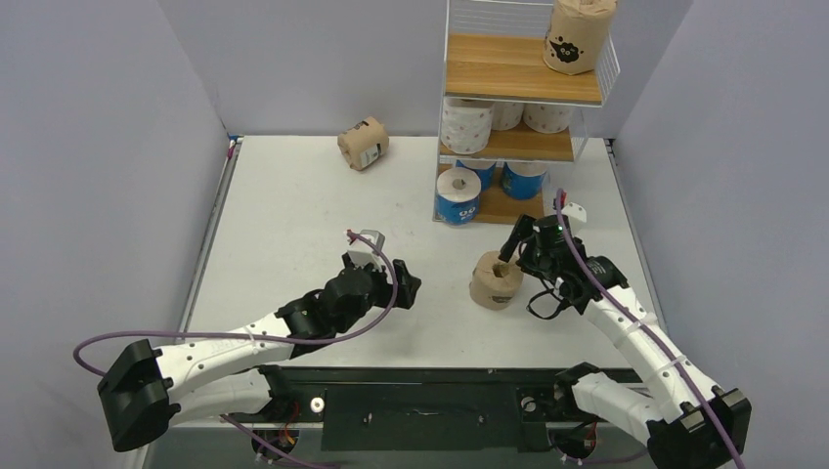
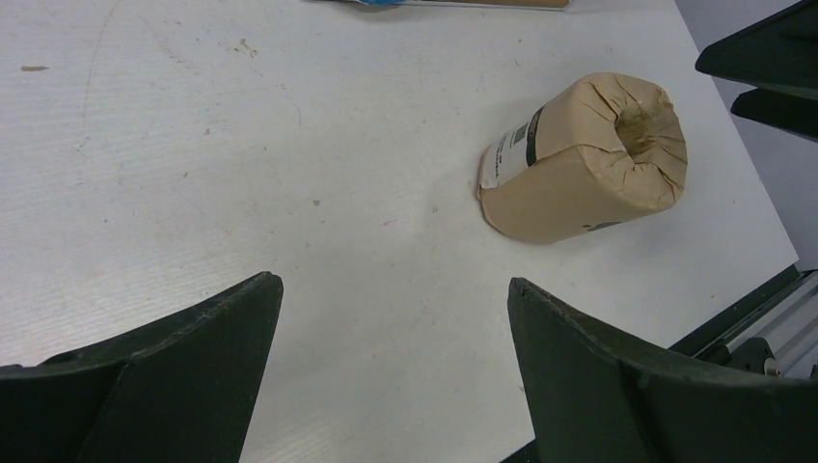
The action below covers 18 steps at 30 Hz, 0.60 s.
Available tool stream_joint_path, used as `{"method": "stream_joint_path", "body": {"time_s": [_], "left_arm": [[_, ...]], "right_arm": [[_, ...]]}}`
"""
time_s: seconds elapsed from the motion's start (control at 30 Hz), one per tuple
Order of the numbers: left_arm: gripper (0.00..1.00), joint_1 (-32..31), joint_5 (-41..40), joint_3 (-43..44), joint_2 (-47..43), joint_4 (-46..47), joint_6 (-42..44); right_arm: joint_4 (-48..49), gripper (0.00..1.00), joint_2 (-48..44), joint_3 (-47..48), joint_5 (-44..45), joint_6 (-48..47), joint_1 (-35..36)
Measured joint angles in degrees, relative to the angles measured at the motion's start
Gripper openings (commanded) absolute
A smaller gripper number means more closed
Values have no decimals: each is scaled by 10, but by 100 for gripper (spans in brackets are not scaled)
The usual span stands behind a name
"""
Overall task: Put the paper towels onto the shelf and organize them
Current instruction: Pick up the paper towel from the center of the board.
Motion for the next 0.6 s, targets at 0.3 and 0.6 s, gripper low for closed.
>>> {"method": "stream_joint_path", "body": {"time_s": [0.3,0.6], "left_arm": [[86,0,9,0,12,5,-3],[86,0,12,0,25,9,-7]], "right_arm": [[6,68,-35,-81,-42,56,-52],[21,56,-29,-99,-58,56,-52]]}}
